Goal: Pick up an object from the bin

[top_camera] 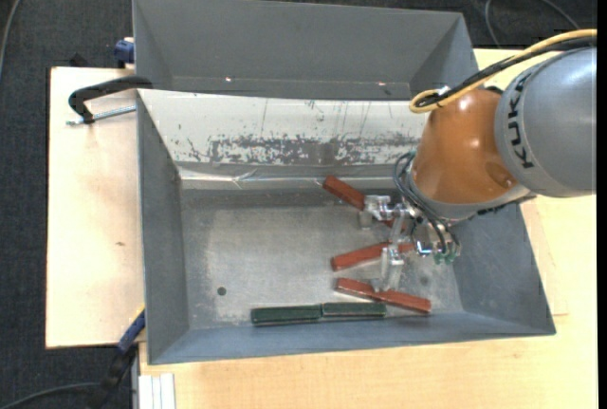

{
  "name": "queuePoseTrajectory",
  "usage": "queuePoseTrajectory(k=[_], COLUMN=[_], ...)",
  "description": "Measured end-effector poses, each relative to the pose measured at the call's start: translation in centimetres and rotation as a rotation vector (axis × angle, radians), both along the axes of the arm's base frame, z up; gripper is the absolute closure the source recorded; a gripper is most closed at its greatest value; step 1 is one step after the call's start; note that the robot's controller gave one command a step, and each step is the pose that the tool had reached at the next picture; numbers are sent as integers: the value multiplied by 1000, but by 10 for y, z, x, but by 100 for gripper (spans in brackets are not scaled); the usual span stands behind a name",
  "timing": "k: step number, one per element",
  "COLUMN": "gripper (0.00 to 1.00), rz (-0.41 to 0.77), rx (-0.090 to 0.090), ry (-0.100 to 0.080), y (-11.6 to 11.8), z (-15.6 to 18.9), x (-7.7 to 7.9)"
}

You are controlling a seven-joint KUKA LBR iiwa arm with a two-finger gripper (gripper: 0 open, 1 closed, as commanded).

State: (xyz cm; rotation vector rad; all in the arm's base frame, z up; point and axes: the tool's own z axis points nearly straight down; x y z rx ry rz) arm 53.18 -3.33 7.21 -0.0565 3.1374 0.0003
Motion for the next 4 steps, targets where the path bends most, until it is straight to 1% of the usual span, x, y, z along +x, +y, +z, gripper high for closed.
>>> queuePoseTrajectory(k=[2,3,4], gripper=[0,100,100], rz=[-1,-1,0], rx=[0,0,0], ry=[-1,0,-2], y=[0,0,1], z=[2,1,114], x=[2,2,4])
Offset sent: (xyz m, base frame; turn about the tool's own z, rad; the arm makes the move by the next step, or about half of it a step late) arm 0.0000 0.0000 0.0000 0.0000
